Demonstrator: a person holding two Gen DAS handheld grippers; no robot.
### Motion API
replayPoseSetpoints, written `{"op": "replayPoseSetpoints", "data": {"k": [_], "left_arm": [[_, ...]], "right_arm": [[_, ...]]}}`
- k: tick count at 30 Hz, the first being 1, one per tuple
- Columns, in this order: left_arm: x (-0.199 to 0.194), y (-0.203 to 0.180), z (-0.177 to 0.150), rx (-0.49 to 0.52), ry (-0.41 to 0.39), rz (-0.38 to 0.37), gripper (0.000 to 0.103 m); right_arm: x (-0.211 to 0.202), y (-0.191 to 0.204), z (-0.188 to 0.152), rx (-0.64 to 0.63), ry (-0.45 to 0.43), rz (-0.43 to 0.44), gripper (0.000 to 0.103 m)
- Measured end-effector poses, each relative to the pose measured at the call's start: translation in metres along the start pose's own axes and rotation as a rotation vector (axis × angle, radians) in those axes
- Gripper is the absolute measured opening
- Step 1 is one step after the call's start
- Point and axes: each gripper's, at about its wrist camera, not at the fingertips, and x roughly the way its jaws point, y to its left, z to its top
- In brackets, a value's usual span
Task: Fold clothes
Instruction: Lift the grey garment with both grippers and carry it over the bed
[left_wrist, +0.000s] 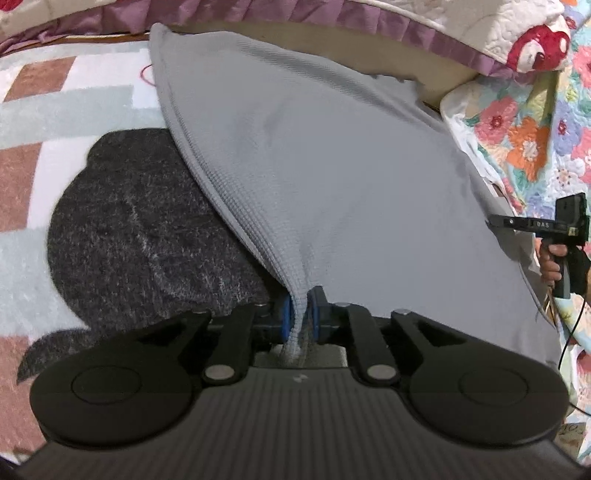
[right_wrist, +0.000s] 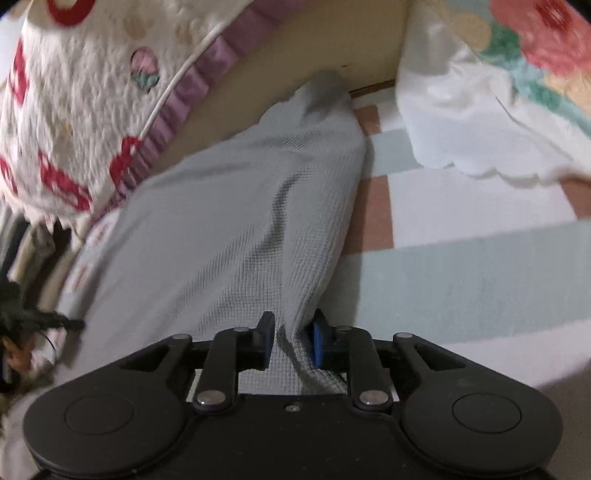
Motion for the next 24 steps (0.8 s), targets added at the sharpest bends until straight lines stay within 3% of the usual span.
{"op": "replayPoseSetpoints", "data": {"k": [1,2,4,7,11,18,24], "left_arm": [[0.0,-0.002,0.0,0.007,-0.004,0.013,0.004],[-0.001,-0.005,0.001,0.004,-0.008,0.033,0.004],[-0.014,-0.013,0.003,0.002,-0.045,0.068,0.003],[-0.053,-0.024,0.012,0.014,-0.135,0.079,0.003],[-0.109,-0.044,0.029,0.024,-0.264,0.15,0.003],[-0.219,-0.086,0.043,0.046,-0.522,0.17,0.004],[-0.289,-0.128,0.037,0.12,-0.64,0.203,0.004]], "right_arm": [[0.002,0.003,0.0,-0.009,-0.001,-0.001,0.01],[0.004,0.005,0.0,-0.019,-0.002,-0.002,0.007],[0.0,0.015,0.002,-0.032,-0.032,0.015,0.007],[-0.043,0.029,0.013,0.0,-0.214,0.106,0.007],[-0.093,0.048,0.028,-0.05,-0.316,0.108,0.007],[-0.171,0.103,0.039,-0.106,-0.519,0.173,0.006],[-0.226,0.148,0.047,-0.161,-0.626,0.199,0.006]]}}
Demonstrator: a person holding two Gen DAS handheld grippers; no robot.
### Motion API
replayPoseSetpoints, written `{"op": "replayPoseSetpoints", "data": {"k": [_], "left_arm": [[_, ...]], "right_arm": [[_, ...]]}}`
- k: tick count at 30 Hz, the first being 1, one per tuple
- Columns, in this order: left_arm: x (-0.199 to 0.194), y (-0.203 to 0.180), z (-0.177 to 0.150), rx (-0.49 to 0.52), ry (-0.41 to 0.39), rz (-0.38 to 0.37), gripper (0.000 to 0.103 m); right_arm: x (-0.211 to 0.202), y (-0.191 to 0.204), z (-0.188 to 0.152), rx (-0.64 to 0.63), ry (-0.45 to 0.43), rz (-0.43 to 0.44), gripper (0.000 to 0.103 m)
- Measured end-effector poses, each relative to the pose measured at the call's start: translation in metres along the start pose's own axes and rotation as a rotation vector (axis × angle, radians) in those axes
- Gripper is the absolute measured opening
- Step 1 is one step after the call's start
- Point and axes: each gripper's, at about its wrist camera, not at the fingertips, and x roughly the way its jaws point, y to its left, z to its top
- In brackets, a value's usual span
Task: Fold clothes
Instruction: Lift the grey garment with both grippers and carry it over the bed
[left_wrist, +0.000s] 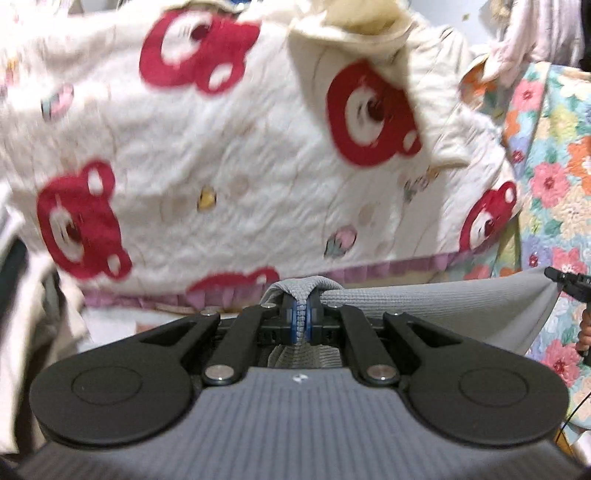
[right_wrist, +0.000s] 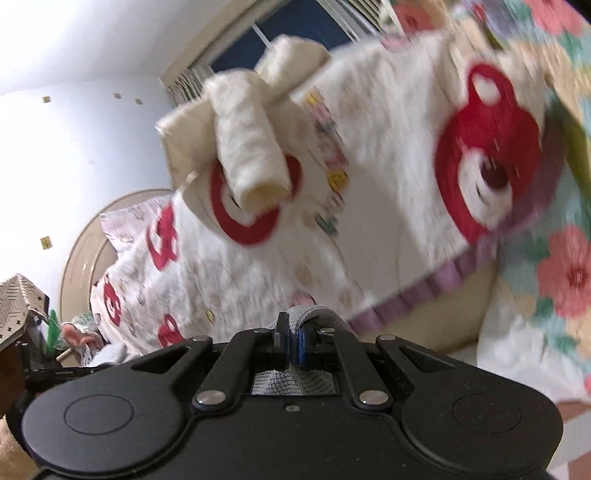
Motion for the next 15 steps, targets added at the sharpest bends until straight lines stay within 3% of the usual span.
{"op": "replayPoseSetpoints", "data": {"k": [8,11,15], "left_arm": [[-0.082,-0.034,0.005,0.072,-0.068,0.025,0.004],[-0.11,-0.054,0.0,0.137,-0.016,0.071,0.003],[-0.143,-0.069,0.0,0.177,0.014,0.058,0.003]], "right_arm": [[-0.052,0.048,0.025,-0.077,-0.031,0.021,0.006],[-0.072,0.062,0.02,-0.113,-0.012,0.043,0.006],[-0.092,0.079,0.015,-0.151,0.034,0.053,0.006]]}}
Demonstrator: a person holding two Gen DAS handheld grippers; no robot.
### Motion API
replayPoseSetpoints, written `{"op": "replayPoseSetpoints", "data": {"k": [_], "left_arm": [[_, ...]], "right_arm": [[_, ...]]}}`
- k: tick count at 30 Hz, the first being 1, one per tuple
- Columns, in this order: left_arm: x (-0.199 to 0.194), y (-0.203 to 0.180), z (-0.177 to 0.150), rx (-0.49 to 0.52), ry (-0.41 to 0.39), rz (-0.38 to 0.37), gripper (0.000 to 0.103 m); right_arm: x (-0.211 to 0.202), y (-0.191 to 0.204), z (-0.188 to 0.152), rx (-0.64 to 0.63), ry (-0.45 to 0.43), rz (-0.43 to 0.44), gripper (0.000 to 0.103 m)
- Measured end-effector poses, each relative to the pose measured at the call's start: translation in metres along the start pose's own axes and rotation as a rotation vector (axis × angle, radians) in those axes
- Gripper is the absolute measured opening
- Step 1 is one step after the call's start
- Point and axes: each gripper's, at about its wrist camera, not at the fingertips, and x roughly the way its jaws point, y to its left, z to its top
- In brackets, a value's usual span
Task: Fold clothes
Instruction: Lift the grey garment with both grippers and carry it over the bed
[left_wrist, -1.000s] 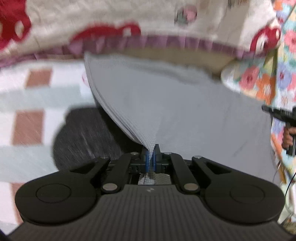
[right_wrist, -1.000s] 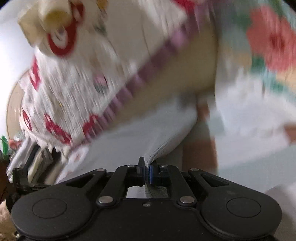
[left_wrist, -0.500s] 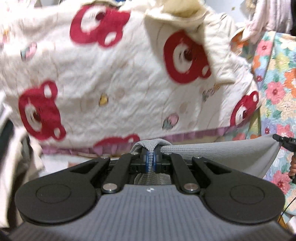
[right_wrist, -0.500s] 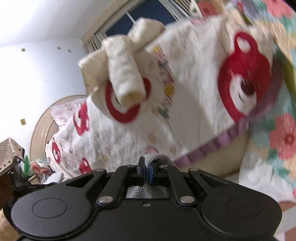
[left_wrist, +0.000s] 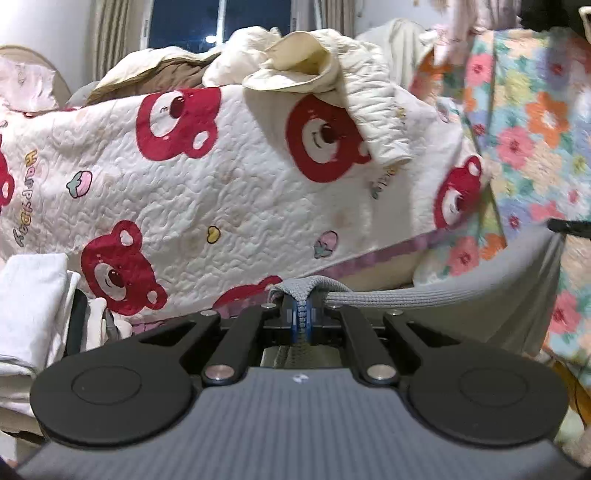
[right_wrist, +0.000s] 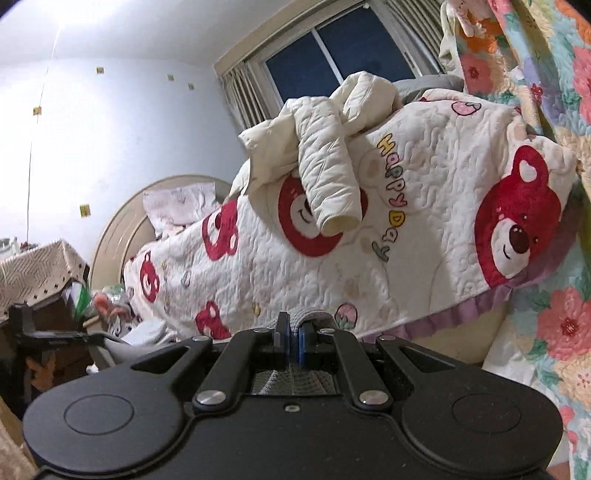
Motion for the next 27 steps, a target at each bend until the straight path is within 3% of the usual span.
{"op": "replayPoseSetpoints", "data": {"k": [4,9,15,22,27], "left_arm": [[-0.006,0.004,0.001,0.005,0.023,-0.003,0.004],[0.055,0.013,-0.033,0.004,0.142,0.038,0.004],[0.137,0.036,-0.074,-0.084,0.253,0.071,0.004],[0.239,0.068,-0.068,-0.058,0.341,0.069,0.004],[0.341,0.092,-0.08,-0.081,0.422,0.086,0.004]], "right_arm": [[-0.013,0.006,0.001,-0.005,0.017,0.005,0.006],[0.008,-0.014,-0.014,0.03,0.092,0.006,0.006],[0.07,-0.061,-0.061,0.116,0.252,-0.034,0.006],[0.152,-0.121,-0.07,0.266,0.356,-0.079,0.006],[0.238,-0.193,-0.082,0.443,0.461,-0.218,0.006]]}}
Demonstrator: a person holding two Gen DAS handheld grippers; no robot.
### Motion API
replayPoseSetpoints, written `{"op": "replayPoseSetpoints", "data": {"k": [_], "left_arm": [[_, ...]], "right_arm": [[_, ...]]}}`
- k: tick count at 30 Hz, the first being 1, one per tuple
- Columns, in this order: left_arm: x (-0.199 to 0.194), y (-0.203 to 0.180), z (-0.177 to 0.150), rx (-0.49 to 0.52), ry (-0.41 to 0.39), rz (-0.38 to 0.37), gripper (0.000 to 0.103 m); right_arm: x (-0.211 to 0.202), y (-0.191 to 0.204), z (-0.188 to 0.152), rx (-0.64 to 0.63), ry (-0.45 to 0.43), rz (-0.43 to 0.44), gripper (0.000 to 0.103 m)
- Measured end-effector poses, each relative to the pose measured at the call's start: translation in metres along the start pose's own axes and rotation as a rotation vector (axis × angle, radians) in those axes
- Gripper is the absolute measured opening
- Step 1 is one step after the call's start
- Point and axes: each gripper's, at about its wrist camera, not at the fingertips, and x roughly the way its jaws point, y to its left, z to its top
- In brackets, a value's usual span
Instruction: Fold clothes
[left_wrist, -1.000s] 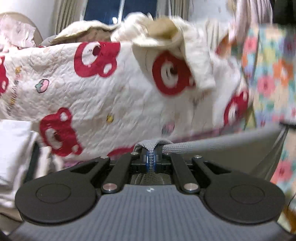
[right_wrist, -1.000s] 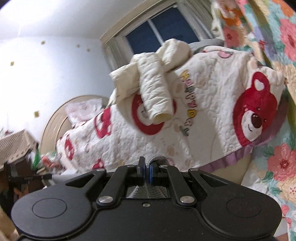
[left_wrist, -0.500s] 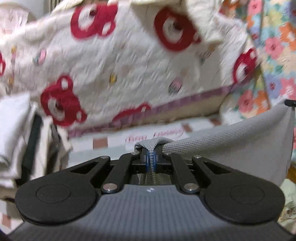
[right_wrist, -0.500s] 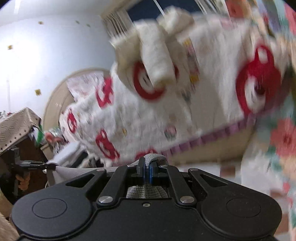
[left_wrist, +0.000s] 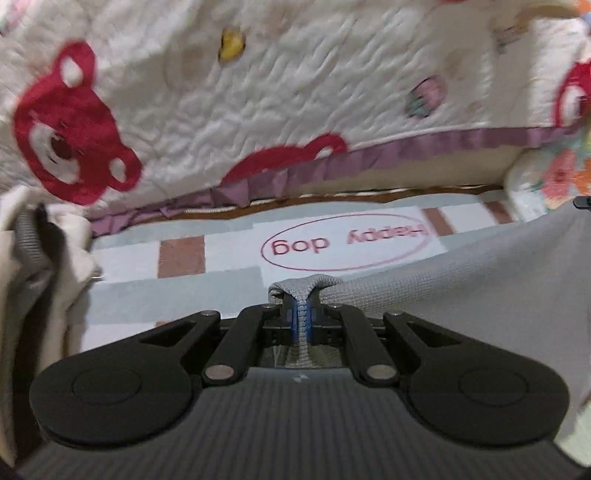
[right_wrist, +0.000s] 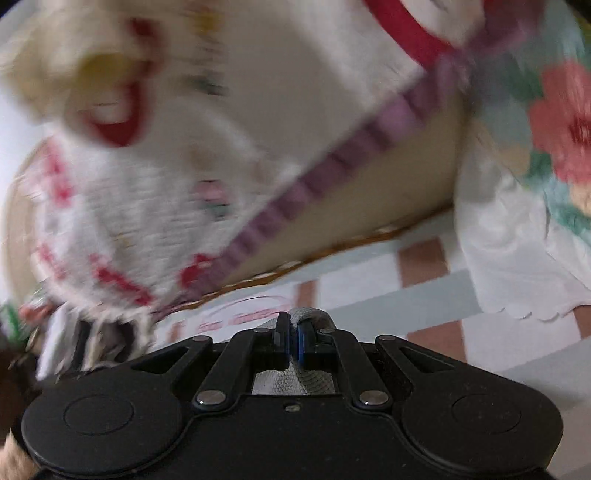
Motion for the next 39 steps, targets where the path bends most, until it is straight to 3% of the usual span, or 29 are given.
{"op": "replayPoseSetpoints", "data": {"k": [5,9,14,17,20,22,23,25,26,29,31,33,34,37,39], "left_arm": [[0.074,-0.005,0.027,0.006,0.064,0.056,0.003],[0.107,-0.006,0.027,0.023,0.075,0.095,0.004],[0.139,0.01,0.023,-0.061,0.102,0.098,0.004],[0.158,0.016,0.016,-0.13,0.123,0.111,0.008],[0.143,0.025,0.008,-0.239,0.073,0.099,0.012],[0.113,0.034,0.007,-0.33,-0.013,0.095,0.028],[0.098,0.038,0.007,-0.348,-0.053,0.102,0.039],[0.067,0.043,0.007,-0.329,-0.107,0.123,0.041],[0.055,0.043,0.005,-0.305,-0.093,0.115,0.041],[0.023,0.041,-0.015,-0.251,-0.019,0.044,0.041],[0.008,0.047,-0.041,-0.233,0.032,0.045,0.042],[-0.004,0.058,-0.069,-0.221,0.078,0.074,0.042],[-0.005,0.065,-0.082,-0.227,0.102,0.1,0.042],[-0.005,0.08,-0.115,-0.27,0.157,0.097,0.042],[-0.006,0.094,-0.134,-0.408,0.194,0.034,0.041]], "right_arm": [[0.062,-0.01,0.022,-0.05,0.058,-0.065,0.006],[0.089,-0.018,0.028,-0.079,0.089,-0.149,0.005],[0.113,-0.025,0.032,-0.083,0.07,-0.208,0.005],[0.133,-0.016,0.028,-0.205,0.08,-0.273,0.005],[0.148,-0.003,0.014,-0.392,0.097,-0.373,0.005],[0.149,0.0,0.003,-0.453,0.098,-0.469,0.021],[0.145,0.002,-0.004,-0.484,0.084,-0.536,0.025],[0.131,0.005,-0.016,-0.539,0.059,-0.623,0.027],[0.119,0.006,-0.022,-0.55,0.037,-0.649,0.027],[0.065,0.012,-0.044,-0.48,-0.086,-0.682,0.033],[0.02,0.017,-0.073,-0.371,-0.19,-0.583,0.054],[-0.017,0.015,-0.113,-0.274,-0.25,-0.443,0.055],[-0.028,0.011,-0.132,-0.228,-0.267,-0.426,0.055],[-0.052,-0.016,-0.176,-0.045,-0.314,-0.506,0.055],[-0.07,-0.043,-0.199,0.11,-0.354,-0.562,0.056]]}}
